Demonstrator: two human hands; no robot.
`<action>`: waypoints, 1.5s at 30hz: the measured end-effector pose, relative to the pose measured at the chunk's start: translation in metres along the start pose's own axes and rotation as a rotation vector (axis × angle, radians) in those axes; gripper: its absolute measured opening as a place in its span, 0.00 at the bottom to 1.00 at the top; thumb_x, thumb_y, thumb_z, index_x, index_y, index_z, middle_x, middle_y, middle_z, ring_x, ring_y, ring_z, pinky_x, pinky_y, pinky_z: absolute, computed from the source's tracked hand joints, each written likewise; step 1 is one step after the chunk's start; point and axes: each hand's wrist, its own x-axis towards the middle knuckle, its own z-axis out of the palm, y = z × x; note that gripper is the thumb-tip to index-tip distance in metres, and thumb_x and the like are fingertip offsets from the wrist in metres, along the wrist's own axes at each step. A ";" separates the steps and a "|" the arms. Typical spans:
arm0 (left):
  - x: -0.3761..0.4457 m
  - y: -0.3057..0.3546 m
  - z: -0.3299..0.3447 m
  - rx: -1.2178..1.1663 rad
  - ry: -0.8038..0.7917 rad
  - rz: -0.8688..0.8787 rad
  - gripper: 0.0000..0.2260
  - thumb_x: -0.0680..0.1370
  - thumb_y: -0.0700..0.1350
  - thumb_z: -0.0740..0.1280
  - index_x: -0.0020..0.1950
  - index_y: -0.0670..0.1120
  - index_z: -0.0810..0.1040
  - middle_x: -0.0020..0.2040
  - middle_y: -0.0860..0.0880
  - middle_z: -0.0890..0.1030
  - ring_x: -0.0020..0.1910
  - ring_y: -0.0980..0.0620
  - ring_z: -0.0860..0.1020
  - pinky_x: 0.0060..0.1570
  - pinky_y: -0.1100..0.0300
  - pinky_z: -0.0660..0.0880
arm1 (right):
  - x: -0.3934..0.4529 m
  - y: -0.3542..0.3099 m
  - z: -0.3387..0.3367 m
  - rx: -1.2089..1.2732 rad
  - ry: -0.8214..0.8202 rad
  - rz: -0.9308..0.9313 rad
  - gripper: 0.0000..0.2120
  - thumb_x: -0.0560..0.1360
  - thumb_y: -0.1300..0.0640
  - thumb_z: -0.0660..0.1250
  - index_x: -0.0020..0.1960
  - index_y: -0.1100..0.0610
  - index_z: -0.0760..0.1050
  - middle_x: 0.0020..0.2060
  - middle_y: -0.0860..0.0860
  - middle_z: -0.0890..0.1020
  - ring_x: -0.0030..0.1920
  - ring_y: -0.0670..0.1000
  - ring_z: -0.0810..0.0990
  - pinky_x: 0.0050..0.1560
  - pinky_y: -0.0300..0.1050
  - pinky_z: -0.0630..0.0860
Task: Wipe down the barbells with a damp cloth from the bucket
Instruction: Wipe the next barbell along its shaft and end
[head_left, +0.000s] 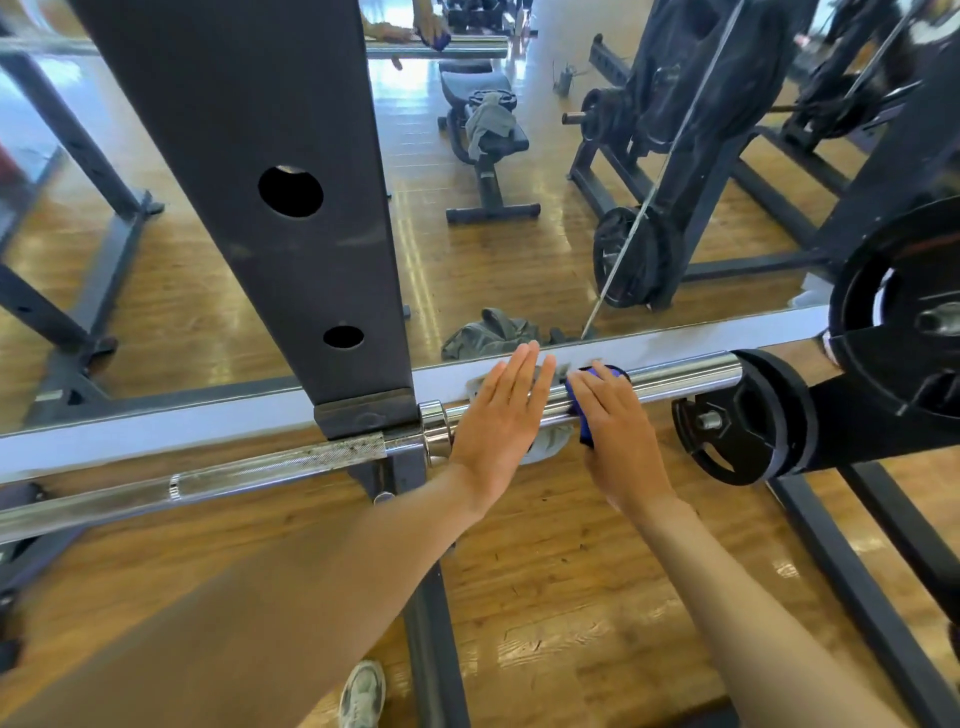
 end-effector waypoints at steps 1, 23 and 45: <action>0.000 0.001 -0.005 -0.084 -0.022 -0.031 0.36 0.81 0.36 0.62 0.83 0.38 0.44 0.82 0.35 0.51 0.82 0.39 0.50 0.81 0.47 0.52 | -0.001 0.003 -0.003 -0.003 -0.002 -0.007 0.38 0.67 0.74 0.73 0.75 0.63 0.69 0.72 0.57 0.73 0.77 0.59 0.65 0.78 0.55 0.61; 0.037 -0.014 -0.016 -0.327 -0.194 -0.154 0.52 0.75 0.56 0.74 0.83 0.43 0.40 0.83 0.40 0.41 0.82 0.43 0.40 0.81 0.48 0.44 | 0.007 0.001 -0.007 0.046 0.049 0.226 0.33 0.69 0.76 0.72 0.72 0.65 0.71 0.69 0.58 0.75 0.76 0.61 0.65 0.76 0.60 0.65; 0.031 0.014 -0.011 -0.248 -0.043 -0.124 0.39 0.79 0.41 0.71 0.83 0.40 0.50 0.81 0.36 0.58 0.81 0.40 0.57 0.78 0.48 0.52 | -0.003 0.011 -0.008 0.049 -0.031 0.057 0.38 0.69 0.74 0.71 0.77 0.60 0.67 0.74 0.53 0.70 0.79 0.54 0.60 0.79 0.52 0.59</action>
